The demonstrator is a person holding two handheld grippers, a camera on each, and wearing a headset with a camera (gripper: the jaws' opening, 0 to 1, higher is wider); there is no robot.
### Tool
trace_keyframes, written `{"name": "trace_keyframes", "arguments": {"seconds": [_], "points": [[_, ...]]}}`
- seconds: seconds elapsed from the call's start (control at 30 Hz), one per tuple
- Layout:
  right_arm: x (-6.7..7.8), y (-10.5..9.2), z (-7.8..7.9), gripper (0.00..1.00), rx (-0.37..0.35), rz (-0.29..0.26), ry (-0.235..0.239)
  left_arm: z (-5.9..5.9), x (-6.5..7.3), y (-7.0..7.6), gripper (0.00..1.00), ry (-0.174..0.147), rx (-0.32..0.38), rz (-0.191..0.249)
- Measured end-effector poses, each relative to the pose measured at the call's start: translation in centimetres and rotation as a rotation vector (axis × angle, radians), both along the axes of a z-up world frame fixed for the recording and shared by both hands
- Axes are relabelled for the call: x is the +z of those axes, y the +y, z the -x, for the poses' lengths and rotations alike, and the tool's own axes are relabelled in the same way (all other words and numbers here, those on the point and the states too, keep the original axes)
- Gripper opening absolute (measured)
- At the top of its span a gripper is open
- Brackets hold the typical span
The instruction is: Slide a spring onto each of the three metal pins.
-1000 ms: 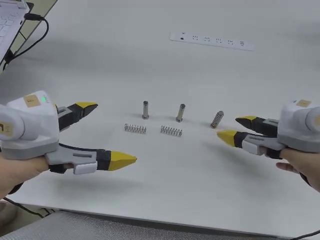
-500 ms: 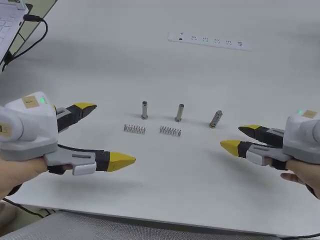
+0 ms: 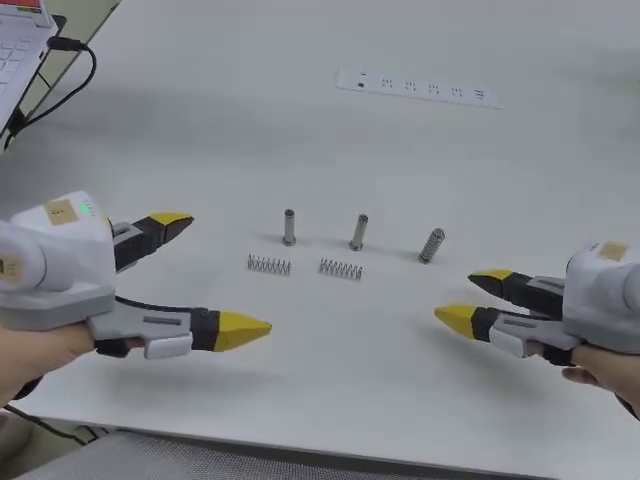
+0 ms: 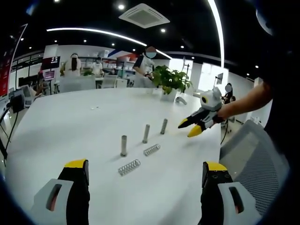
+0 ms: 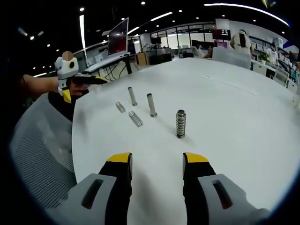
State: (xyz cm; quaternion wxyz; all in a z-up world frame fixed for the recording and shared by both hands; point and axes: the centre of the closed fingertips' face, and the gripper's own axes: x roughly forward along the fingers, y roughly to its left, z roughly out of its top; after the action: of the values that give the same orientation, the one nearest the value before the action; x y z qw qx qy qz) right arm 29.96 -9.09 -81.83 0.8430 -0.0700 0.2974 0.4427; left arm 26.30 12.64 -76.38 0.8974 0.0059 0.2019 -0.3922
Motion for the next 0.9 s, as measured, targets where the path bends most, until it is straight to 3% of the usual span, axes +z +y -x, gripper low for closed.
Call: {"name": "trace_keyframes", "arguments": {"seconds": [0.37,0.9], "points": [[0.6,3.6,0.8,0.40,0.103,-0.015,-0.008,0.1,-0.1,0.1,0.98,0.005,-0.001,0.000],[1.3,7.5,-0.1,0.37,0.193,-0.012,-0.047,0.5,-0.4,0.0,0.98,0.012,-0.002,0.000]]}}
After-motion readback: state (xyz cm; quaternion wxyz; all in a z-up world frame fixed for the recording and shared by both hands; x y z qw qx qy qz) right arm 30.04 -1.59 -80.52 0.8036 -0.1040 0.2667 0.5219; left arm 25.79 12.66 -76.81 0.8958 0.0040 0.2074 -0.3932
